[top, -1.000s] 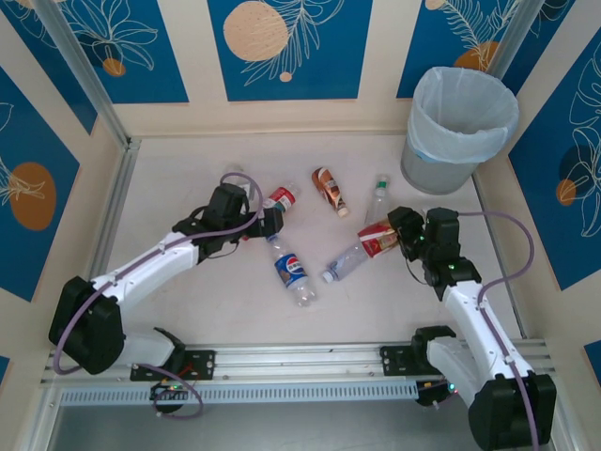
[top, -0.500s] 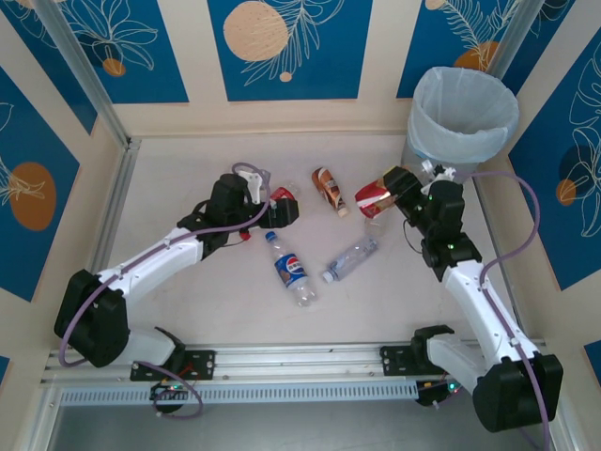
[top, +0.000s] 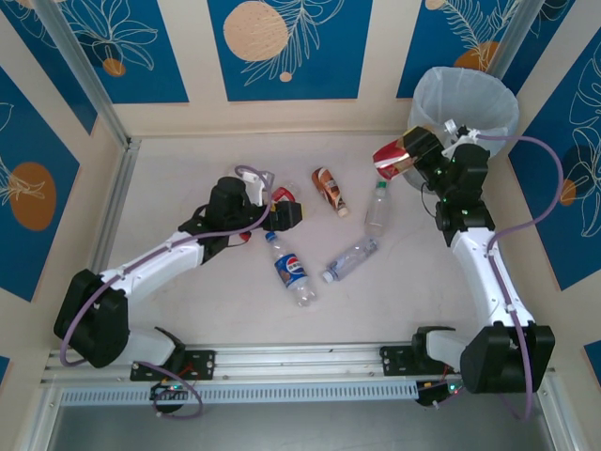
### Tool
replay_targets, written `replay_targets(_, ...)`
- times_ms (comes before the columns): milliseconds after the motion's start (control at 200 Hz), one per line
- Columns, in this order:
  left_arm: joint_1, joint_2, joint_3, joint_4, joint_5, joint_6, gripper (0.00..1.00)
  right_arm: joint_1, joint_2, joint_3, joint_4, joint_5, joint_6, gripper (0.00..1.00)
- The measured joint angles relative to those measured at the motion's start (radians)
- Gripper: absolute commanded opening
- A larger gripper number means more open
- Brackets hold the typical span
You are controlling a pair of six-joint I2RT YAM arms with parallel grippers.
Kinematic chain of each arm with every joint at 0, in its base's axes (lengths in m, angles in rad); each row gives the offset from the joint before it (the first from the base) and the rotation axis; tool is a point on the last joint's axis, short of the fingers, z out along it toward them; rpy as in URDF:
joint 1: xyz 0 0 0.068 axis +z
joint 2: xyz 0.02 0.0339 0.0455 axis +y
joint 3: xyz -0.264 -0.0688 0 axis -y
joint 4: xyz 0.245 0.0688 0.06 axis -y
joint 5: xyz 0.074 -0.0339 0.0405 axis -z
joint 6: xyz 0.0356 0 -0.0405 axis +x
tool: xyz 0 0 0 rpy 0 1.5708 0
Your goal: Put the plastic bottles in the bin
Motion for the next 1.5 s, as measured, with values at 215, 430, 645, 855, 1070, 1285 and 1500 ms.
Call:
replay_targets(215, 0.000, -0.035, -0.023, 0.007, 0.000, 0.003, 0.99, -0.036, 0.085, 0.072, 0.109, 0.052, 0.030, 0.48)
replay_targets(430, 0.000, -0.050, -0.034, 0.008, -0.001, 0.008, 0.99, -0.095, 0.185, 0.093, 0.230, 0.130, 0.137, 0.48)
replay_targets(645, 0.000, -0.065, -0.042, 0.008, -0.002, 0.008, 0.99, -0.142, 0.264, 0.135, 0.263, 0.183, 0.275, 0.49)
replay_targets(855, -0.001, -0.080, -0.052, 0.004, -0.017, 0.007, 0.99, -0.158, 0.327, 0.148, 0.361, 0.251, 0.376, 0.48)
replay_targets(1070, -0.001, -0.080, -0.053, -0.014, -0.028, 0.007, 0.99, -0.166, 0.446, 0.230, 0.430, 0.306, 0.396, 0.48)
replay_targets(1285, -0.001, -0.077, -0.053, -0.019, -0.036, 0.007, 0.99, -0.182, 0.517, 0.315, 0.434, 0.317, 0.362, 0.49)
replay_targets(1500, -0.002, -0.058, -0.053, -0.034, -0.039, 0.007, 0.99, -0.199, 0.564, 0.396, 0.418, 0.333, 0.262, 0.49)
